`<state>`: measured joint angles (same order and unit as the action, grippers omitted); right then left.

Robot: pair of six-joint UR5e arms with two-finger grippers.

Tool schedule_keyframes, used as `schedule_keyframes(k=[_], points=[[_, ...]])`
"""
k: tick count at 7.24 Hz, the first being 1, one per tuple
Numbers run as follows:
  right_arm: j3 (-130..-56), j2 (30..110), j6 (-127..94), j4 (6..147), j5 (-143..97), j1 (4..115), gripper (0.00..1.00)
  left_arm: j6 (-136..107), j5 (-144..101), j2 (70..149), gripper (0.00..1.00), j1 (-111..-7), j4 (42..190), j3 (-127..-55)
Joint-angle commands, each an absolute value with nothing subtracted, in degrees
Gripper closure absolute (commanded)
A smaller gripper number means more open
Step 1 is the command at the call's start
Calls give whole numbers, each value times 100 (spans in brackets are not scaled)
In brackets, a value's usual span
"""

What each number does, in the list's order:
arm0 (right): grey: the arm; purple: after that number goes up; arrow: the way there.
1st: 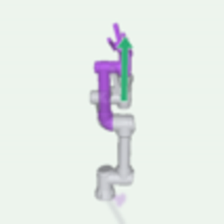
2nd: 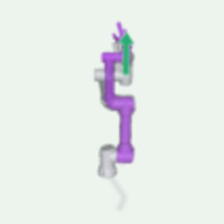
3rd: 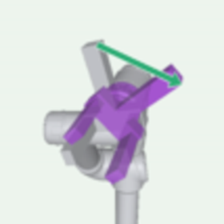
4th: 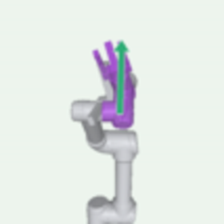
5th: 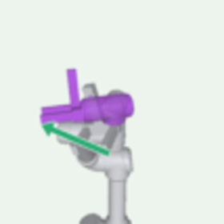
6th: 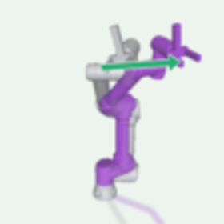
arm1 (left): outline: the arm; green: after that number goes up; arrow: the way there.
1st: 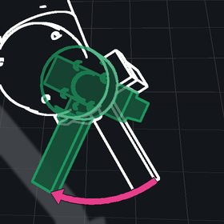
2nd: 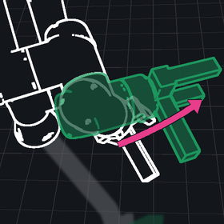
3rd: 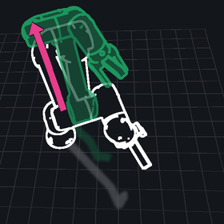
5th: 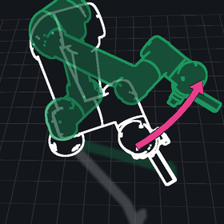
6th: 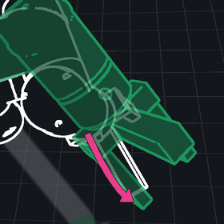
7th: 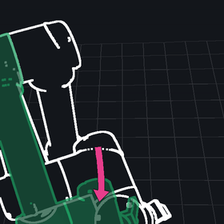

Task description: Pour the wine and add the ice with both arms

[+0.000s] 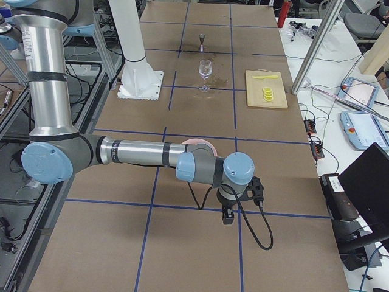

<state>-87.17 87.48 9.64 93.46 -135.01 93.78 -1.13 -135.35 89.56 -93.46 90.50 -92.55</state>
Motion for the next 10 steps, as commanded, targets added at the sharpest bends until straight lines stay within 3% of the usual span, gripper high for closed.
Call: schedule_keyframes(k=[1, 10], points=[[-9016, 8964, 486, 9229, -13491, 9387, 0, -114, -13526, 8982, 0, -9343, 9053, -9255], [-9141, 9026, 545, 9211, -13491, 9378, 0, -210, -13535, 9000, 0, -9334, 9053, -9273]])
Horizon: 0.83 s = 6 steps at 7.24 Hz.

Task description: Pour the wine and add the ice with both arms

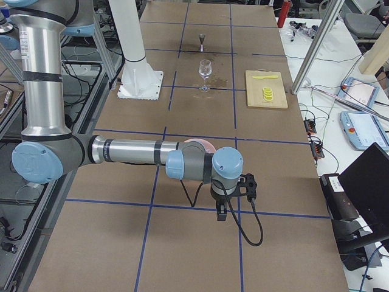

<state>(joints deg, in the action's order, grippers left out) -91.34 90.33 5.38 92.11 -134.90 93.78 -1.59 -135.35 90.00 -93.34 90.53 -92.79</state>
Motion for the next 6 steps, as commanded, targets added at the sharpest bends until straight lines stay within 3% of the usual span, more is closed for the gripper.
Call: schedule_keyframes(k=[1, 6], points=[[-9141, 9026, 554, 9202, -13491, 9378, 0, -394, -13535, 9000, 0, -9334, 9053, -9290], [-9158, 9026, 563, 9211, -13500, 9360, 0, -545, -13500, 8991, 0, -9334, 9497, -9247]])
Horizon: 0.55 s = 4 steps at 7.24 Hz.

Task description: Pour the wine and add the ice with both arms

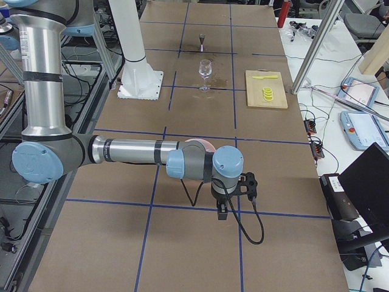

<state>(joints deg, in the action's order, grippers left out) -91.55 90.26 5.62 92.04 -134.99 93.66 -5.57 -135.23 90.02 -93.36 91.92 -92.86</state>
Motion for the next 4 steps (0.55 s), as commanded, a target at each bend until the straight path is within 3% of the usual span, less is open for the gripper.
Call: schedule_keyframes(k=[1, 4], points=[[-9158, 9026, 563, 9211, -13500, 9360, 0, -545, -13491, 8983, 0, -9334, 9562, -9246], [-9167, 9018, 563, 9202, -13500, 9360, 0, 4, -13482, 8947, 0, -9325, 9589, -9203]])
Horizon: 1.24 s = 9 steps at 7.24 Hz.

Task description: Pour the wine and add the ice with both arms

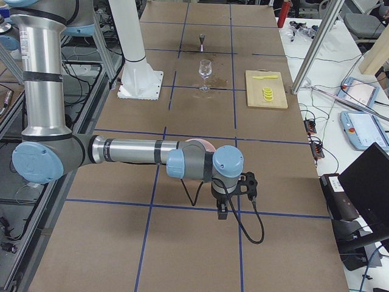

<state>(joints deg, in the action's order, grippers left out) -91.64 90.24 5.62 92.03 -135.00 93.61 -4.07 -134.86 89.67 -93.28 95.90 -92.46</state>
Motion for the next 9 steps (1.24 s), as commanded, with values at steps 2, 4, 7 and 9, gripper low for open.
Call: schedule_keyframes(k=[2, 4, 7, 9], points=[[-9167, 9009, 563, 9202, -13500, 9360, 0, 193, -13482, 8938, 0, -9325, 9580, -9149], [-9167, 9009, 563, 9202, -13500, 9369, 0, 123, -13509, 8938, 0, -9325, 9580, -9027], [-9176, 9009, 563, 9202, -13500, 9369, 0, -87, -13518, 8938, 0, -9116, 9606, -8886], [-9176, 8991, 563, 9202, -13500, 9369, 0, -97, -13535, 8947, 0, -9044, 9615, -8895]])
